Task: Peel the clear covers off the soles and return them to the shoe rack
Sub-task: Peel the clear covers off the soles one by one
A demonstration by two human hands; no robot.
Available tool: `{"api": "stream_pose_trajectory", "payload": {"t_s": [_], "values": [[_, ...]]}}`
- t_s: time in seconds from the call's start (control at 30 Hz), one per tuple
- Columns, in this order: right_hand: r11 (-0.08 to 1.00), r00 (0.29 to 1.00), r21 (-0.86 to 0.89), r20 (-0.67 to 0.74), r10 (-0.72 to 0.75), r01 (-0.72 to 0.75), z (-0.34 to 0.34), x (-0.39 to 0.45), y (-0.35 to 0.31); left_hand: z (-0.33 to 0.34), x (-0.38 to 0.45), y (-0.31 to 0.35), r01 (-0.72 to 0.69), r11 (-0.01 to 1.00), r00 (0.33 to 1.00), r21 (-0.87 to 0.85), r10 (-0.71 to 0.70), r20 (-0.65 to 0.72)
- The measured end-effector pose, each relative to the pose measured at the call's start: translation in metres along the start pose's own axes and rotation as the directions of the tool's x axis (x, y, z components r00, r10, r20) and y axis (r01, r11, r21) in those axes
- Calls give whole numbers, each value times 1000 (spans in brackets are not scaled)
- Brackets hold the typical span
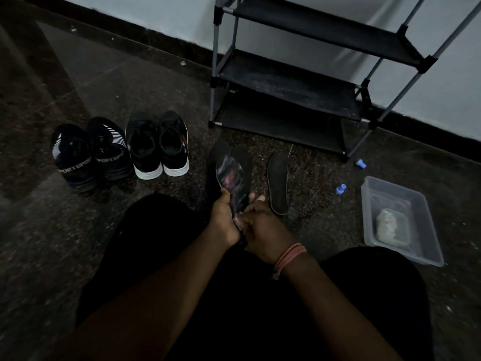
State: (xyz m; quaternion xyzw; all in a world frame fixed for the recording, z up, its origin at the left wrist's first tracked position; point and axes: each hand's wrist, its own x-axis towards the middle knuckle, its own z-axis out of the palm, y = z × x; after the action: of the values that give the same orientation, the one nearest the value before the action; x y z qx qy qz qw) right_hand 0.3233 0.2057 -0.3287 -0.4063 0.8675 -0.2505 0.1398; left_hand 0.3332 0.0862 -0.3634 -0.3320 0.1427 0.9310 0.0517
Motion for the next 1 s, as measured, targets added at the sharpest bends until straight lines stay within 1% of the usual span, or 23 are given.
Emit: {"api": "stream_pose_trajectory", "payload": {"t_s": [0.07, 0.1, 0.17, 0.23, 0.3, 0.37, 0.4, 0.47, 0.53, 0.57, 0.6, 0.63, 0.67, 0.7, 0.77, 0.83, 0.87, 0.9, 0.93, 1.0], "values": [[999, 999, 12, 4, -37, 37, -9, -2, -3, 0, -3, -1, 26, 999, 999, 35, -27, 27], [999, 1000, 31, 7, -30, 30, -15, -3, -3, 1, -5, -4, 30, 999, 999, 45, -32, 36], [992, 997, 106, -27, 75, -71, -25, -3, -2, 3, -8, -7, 20, 997, 997, 77, -25, 68], [973, 975, 185, -147, 167, -139, -29, 0, 1, 5, -10, -8, 29, 994, 992, 104, -42, 122], [976, 941, 141, -272, 199, -166, -28, 5, 5, 6, -13, -9, 21, 990, 990, 142, -40, 136], [986, 933, -10, -326, 152, -164, -23, 10, 6, 9, -17, -10, 15, 988, 989, 152, -37, 145], [985, 934, -66, -332, 131, -161, -21, 11, 3, 10, -17, -10, 6, 989, 990, 149, -26, 136], [985, 939, -101, -329, 97, -137, -15, 10, -6, 12, -20, -10, -16, 993, 993, 116, 3, 115], [989, 961, -124, -275, 39, -76, -16, 5, -11, 10, -19, -5, -27, 999, 995, 28, 25, 98], [993, 974, -105, -224, 24, -49, -18, 1, -12, 10, -21, -2, -8, 1000, 995, -2, 8, 100], [998, 985, -43, -166, 37, -45, -21, -3, -14, 8, -21, 0, 3, 1000, 995, -2, -2, 99], [997, 991, 36, -113, 69, -65, -23, -7, -14, 7, -20, 1, 3, 1000, 995, 6, -4, 102], [990, 990, 102, -90, 106, -96, -25, -11, -13, 6, -19, 1, 8, 1000, 994, 26, -11, 106], [982, 984, 141, -104, 142, -127, -26, -13, -11, 7, -20, -1, 14, 999, 994, 43, -19, 108], [976, 957, 136, -213, 199, -173, -28, -9, -6, 9, -21, -7, 36, 996, 991, 78, -45, 123], [981, 915, 40, -357, 190, -189, -30, 3, 2, 12, -22, -14, 62, 992, 985, 108, -78, 151], [980, 902, -13, -393, 179, -200, -30, 8, 2, 14, -24, -17, 68, 989, 985, 133, -88, 151], [980, 902, -49, -401, 157, -192, -29, 11, 0, 15, -27, -17, 60, 988, 986, 142, -81, 144], [985, 916, -61, -380, 126, -160, -26, 10, -5, 14, -28, -16, 43, 988, 990, 145, -62, 127], [996, 959, 18, -271, 85, -83, -22, 3, -14, 11, -26, -10, -1, 996, 997, 85, -6, 80]]}}
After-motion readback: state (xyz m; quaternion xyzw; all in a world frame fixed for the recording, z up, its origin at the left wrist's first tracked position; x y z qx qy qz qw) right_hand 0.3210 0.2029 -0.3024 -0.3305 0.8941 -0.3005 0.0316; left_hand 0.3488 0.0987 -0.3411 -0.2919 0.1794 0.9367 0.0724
